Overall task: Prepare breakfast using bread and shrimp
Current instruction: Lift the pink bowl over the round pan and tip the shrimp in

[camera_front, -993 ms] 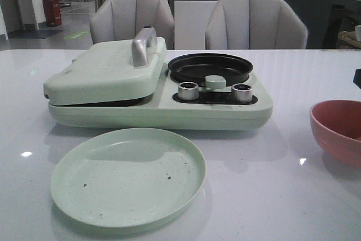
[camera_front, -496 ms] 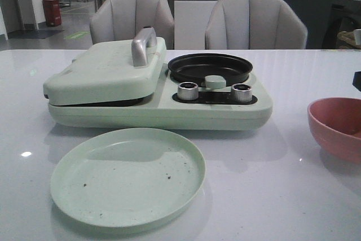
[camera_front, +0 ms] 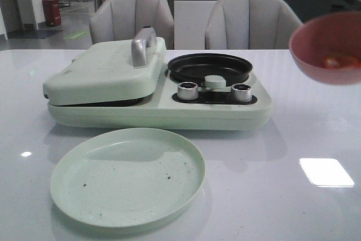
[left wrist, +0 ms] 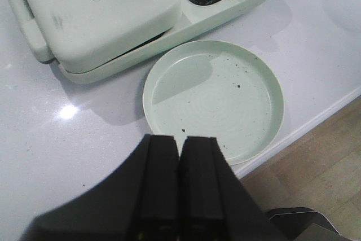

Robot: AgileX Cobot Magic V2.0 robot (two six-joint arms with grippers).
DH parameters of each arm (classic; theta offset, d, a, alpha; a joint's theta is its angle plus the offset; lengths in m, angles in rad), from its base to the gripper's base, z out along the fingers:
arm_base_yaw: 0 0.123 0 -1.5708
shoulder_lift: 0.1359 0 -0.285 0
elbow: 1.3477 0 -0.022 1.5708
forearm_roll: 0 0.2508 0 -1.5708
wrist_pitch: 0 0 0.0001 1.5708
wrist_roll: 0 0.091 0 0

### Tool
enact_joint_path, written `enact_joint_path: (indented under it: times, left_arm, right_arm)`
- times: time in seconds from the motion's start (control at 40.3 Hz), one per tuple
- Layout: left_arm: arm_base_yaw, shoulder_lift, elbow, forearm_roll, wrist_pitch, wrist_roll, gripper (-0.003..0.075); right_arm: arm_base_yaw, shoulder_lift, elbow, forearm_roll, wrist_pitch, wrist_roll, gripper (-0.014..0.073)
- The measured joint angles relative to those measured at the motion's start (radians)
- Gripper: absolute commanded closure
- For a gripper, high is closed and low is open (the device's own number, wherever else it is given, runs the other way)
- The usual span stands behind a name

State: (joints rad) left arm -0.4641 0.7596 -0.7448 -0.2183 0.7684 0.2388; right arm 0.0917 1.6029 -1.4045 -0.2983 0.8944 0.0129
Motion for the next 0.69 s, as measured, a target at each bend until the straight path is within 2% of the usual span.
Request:
enact_joint_path:
  times: [0.199,0.372,0.546,0.695]
  left_arm:
    - [0.000,0.000,0.000,0.000,0.000,0.000,0.0622]
    - [0.000,0.000,0.000,0.000,0.000,0.000,0.0622]
    - [0.000,0.000,0.000,0.000,0.000,0.000,0.0622]
    - [0.000,0.000,0.000,0.000,0.000,0.000,0.0622]
  right_arm:
    - [0.176,0.024,-0.148,-0.186,-0.002,-0.003,0.0559]
    - [0.293,0.083,-0.244,-0.414,-0.038,0.037,0.0552]
    - [0.389,0.162,-0.291,-0.697,-0.049,0.168,0.0552]
    - [0.459,0.236,-0.298,-0.987,-0.027,0.342,0.0552]
